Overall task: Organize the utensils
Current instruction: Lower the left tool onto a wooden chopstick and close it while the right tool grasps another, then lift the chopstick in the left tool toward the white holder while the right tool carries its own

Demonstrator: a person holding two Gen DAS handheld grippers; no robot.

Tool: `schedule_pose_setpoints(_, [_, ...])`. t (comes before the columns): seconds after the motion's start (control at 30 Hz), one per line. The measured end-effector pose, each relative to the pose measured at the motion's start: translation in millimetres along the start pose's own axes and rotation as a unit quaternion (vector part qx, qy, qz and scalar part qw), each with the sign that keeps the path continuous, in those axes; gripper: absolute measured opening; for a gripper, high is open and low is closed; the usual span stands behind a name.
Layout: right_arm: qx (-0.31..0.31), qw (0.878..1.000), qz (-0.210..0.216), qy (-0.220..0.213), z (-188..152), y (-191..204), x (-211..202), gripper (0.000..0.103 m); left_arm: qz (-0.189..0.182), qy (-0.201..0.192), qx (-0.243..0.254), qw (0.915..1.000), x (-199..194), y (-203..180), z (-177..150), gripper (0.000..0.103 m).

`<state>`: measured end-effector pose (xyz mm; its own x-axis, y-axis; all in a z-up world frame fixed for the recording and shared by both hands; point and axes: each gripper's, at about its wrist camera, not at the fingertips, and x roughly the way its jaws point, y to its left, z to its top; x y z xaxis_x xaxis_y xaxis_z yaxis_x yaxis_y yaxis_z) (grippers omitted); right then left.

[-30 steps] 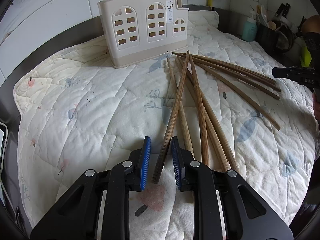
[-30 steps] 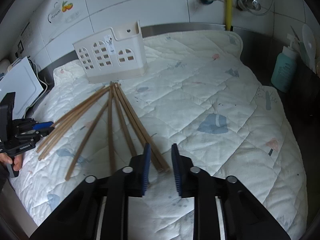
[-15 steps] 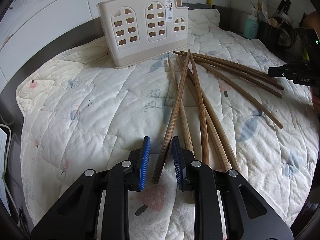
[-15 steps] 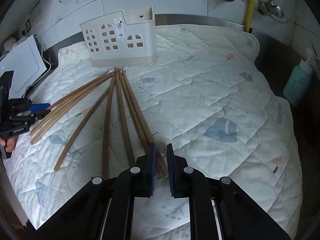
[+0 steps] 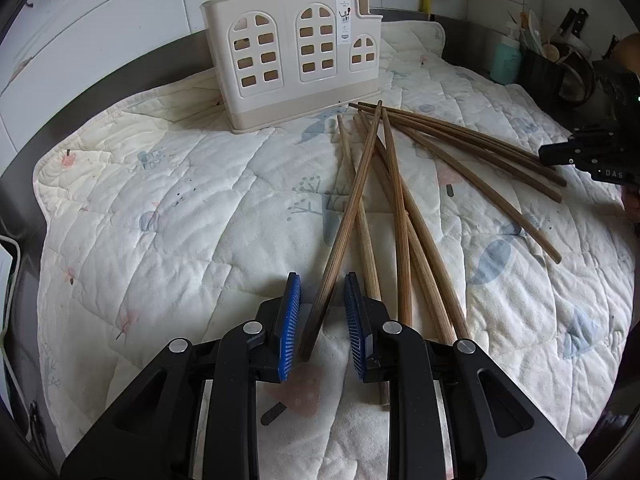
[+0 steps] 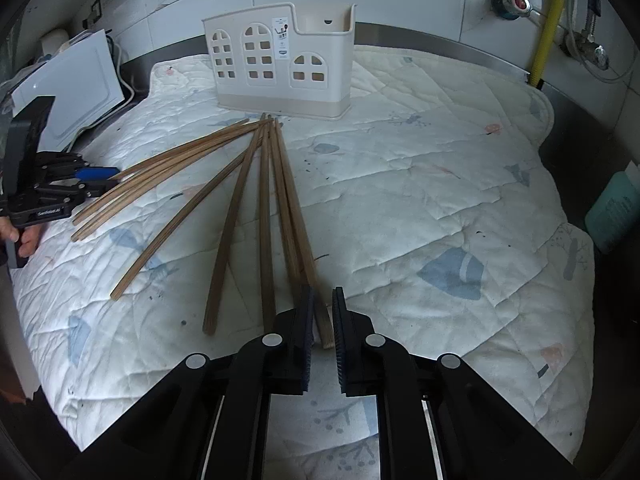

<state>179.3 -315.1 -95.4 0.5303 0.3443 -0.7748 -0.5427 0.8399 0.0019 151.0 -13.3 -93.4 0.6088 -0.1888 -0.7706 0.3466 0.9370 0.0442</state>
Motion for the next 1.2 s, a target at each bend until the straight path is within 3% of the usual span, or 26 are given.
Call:
schedule_pose_setpoints(0.37, [-0.006, 1.000, -0.001, -0.003, 0.8, -0.5, 9.0, 0.010, -0.006, -0.001, -0.003, 1.0000, 1.6, 2.2, 1.1, 0.022])
schedule_pose_setpoints(0.57, [0.014, 1.000, -0.012, -0.017, -0.9, 2.4, 3.3, 0.007, 0.011, -0.003, 0.014, 0.9998, 1.2, -9.0, 1.9, 0.011])
schedule_pose_setpoints(0.67, [0.028, 0.999, -0.017, -0.030, -3.7, 6.1, -5.9, 0.007, 0.005, -0.002, 0.000, 1.0000, -0.5, -6.0, 2.9, 0.009])
schedule_pose_setpoints(0.87, [0.055, 0.994, -0.038, -0.091, -2.9, 19.0, -52.7, 0.007, -0.006, -0.017, -0.004, 0.9998, -15.5, -11.8, 0.8, 0.005])
schedule_pose_setpoints(1.1, [0.064, 0.984, -0.050, -0.157, 15.1, 29.5, -103.4, 0.007, -0.024, -0.068, -0.048, 0.9963, -50.4, -7.3, 4.4, 0.005])
schedule_pose_setpoints(1.2, [0.060, 0.982, -0.055, -0.171, 27.3, 33.6, -116.2, 0.007, -0.013, -0.079, -0.048, 0.9956, -58.5, -8.7, 6.5, 0.005])
